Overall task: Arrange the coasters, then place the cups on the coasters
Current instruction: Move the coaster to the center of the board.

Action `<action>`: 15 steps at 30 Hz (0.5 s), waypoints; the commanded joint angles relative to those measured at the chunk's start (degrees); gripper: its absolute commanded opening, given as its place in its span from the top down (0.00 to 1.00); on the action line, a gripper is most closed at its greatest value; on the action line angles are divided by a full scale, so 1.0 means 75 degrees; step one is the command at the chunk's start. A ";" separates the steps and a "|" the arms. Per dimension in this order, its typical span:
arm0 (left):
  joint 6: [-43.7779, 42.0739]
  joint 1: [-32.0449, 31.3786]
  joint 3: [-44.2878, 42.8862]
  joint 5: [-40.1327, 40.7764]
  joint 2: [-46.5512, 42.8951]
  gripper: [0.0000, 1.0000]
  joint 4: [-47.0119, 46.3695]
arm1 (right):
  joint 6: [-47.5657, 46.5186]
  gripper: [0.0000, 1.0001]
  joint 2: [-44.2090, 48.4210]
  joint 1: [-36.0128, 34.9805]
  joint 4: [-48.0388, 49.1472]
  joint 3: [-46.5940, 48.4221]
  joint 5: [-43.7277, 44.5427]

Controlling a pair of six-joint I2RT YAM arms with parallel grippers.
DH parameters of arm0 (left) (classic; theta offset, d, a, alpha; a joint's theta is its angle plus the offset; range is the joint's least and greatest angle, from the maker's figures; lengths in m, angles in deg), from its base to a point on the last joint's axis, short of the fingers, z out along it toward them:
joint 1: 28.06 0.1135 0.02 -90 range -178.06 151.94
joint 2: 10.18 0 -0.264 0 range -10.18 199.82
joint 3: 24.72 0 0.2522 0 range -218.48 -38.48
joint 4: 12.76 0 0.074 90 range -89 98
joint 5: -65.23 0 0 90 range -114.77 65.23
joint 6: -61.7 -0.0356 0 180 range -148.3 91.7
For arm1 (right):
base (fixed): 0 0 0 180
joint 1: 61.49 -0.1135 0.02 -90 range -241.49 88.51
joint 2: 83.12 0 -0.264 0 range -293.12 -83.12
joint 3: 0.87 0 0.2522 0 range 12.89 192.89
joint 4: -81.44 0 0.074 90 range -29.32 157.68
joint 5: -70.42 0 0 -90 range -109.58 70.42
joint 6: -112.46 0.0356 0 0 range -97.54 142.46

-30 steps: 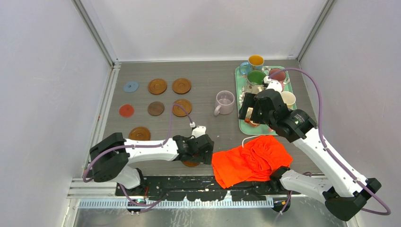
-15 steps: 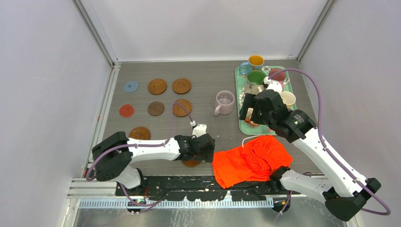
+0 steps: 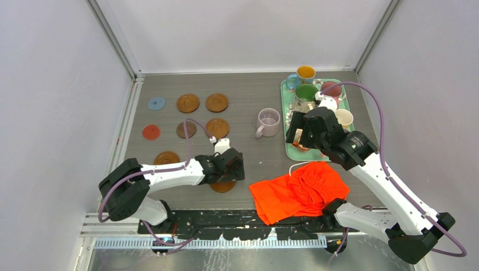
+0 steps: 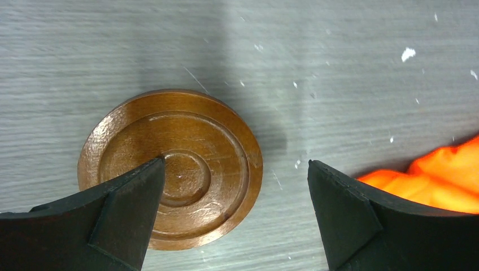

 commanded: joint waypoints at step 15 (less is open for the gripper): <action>-0.1093 0.2675 0.0356 -0.0497 -0.0185 0.00 -0.0196 | -0.0073 0.00 0.0074 -0.0035 -0.0058 0.0235 0.0134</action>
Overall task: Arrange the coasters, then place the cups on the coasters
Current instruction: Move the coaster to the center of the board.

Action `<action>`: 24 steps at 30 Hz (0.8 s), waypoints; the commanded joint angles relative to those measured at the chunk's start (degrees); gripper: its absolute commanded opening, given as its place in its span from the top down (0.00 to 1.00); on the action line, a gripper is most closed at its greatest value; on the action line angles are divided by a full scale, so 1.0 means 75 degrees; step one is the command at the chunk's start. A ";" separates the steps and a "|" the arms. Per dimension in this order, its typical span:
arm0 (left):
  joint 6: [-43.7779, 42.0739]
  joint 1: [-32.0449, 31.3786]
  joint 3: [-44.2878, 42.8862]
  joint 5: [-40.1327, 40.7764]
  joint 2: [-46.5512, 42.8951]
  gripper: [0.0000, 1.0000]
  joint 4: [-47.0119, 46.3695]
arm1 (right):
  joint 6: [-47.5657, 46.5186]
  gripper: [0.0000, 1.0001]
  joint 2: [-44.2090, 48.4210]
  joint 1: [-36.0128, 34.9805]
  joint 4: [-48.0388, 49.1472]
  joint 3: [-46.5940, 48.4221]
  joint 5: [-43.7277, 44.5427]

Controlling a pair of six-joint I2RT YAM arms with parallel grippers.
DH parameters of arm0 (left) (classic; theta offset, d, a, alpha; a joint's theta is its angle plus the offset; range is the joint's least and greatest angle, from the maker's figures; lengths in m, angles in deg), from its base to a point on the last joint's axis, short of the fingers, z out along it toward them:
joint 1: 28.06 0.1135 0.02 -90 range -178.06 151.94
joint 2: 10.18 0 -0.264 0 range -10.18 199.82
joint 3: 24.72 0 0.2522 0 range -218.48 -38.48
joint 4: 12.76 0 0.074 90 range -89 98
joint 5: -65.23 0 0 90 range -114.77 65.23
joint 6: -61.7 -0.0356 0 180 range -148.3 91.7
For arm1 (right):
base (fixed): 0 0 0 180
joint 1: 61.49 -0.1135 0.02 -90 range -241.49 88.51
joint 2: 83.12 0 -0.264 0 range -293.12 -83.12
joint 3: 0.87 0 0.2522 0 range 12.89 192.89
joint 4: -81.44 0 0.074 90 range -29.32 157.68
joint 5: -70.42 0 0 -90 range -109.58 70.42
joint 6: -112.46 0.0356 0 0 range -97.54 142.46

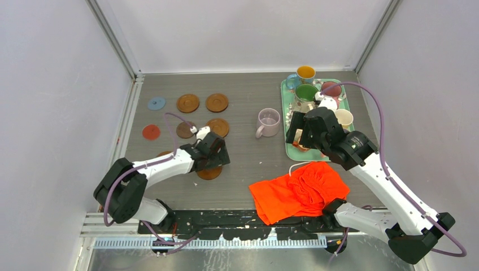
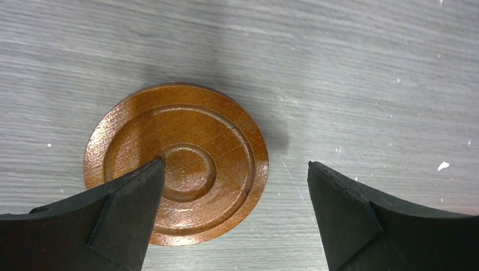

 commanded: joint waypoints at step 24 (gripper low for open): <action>-0.0784 0.1480 0.0132 -0.0449 0.0079 0.00 0.0047 | -0.0145 0.00 0.0097 -0.0036 -0.0048 0.0253 0.0160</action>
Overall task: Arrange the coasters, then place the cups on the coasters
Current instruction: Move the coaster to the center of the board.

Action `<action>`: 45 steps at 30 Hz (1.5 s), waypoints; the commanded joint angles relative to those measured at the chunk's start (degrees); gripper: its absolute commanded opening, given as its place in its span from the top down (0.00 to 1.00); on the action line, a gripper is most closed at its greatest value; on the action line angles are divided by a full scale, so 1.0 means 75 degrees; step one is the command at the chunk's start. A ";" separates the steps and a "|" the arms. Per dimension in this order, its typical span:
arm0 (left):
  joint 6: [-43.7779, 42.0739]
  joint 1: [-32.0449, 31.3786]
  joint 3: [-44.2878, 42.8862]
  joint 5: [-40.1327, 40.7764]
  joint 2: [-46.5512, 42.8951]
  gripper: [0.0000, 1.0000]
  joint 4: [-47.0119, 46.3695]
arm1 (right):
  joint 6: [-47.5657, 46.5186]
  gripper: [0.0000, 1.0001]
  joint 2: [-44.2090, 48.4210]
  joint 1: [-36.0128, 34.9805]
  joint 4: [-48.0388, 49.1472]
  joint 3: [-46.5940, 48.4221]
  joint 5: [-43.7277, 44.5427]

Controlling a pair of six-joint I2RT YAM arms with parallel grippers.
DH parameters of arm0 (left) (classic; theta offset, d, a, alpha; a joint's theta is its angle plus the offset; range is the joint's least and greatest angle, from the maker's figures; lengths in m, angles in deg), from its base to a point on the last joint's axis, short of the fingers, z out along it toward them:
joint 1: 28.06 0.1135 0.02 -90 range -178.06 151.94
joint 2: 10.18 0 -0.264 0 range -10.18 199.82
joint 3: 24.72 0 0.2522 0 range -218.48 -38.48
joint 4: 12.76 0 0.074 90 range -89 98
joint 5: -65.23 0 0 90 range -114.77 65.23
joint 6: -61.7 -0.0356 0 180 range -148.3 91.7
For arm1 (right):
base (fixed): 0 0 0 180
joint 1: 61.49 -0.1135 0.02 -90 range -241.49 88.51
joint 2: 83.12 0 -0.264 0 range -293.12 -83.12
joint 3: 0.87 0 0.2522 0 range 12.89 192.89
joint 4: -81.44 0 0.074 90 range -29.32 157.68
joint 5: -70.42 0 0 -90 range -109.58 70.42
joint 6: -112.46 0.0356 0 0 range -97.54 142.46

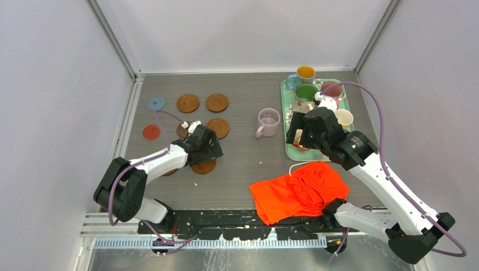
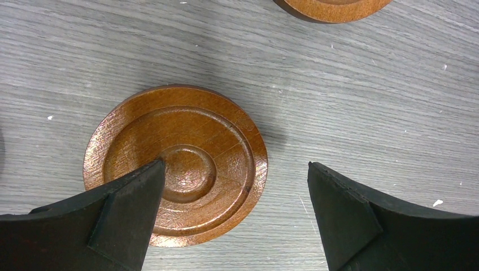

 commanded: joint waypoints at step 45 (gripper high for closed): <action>-0.1131 0.0277 -0.1114 -0.1463 -0.1116 0.00 0.1131 | 0.0101 0.00 0.0143 -0.0039 -0.0878 0.1568 0.0533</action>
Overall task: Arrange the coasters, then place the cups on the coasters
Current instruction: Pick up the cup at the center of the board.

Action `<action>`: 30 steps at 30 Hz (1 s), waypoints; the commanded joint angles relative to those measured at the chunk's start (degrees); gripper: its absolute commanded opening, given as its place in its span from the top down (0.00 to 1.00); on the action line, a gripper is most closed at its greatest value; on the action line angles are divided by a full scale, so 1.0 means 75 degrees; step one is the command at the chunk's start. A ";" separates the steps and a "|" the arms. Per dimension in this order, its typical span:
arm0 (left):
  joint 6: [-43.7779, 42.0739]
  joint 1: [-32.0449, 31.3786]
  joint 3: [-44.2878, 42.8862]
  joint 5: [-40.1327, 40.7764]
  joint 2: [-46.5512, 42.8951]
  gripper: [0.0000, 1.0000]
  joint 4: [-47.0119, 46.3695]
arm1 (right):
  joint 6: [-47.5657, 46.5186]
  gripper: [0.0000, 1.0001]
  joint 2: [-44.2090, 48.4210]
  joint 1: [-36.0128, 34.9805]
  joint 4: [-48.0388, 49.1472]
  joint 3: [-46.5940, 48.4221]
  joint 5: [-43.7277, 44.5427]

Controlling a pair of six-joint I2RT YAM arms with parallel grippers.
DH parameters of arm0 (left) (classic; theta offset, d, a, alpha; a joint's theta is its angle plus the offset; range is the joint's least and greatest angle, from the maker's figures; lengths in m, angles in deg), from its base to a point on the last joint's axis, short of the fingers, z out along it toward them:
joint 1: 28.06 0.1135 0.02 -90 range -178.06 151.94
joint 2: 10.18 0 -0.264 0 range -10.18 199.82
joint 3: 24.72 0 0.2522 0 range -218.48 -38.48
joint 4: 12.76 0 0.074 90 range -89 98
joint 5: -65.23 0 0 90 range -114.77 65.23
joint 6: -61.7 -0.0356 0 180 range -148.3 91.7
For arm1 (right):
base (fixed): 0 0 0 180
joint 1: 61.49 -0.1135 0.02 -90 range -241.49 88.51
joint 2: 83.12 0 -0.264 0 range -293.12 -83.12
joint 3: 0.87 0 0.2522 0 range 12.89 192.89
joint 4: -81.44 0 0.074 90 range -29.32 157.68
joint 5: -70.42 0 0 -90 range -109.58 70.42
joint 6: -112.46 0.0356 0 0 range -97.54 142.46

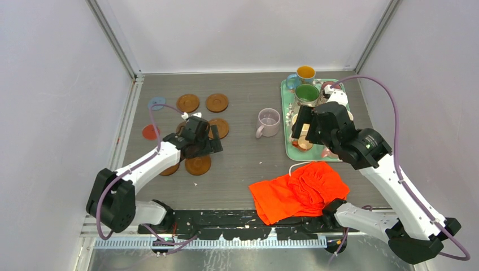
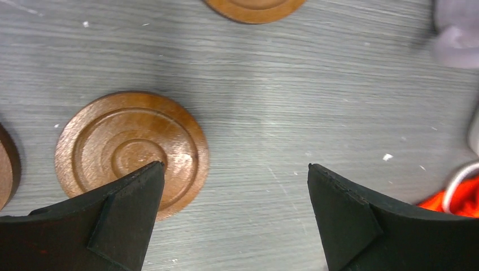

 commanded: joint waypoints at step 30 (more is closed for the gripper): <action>-0.1873 -0.1798 -0.3254 -0.1210 0.1981 0.00 0.0036 | 0.0958 0.00 -0.0747 0.0146 0.0448 0.1159 0.1672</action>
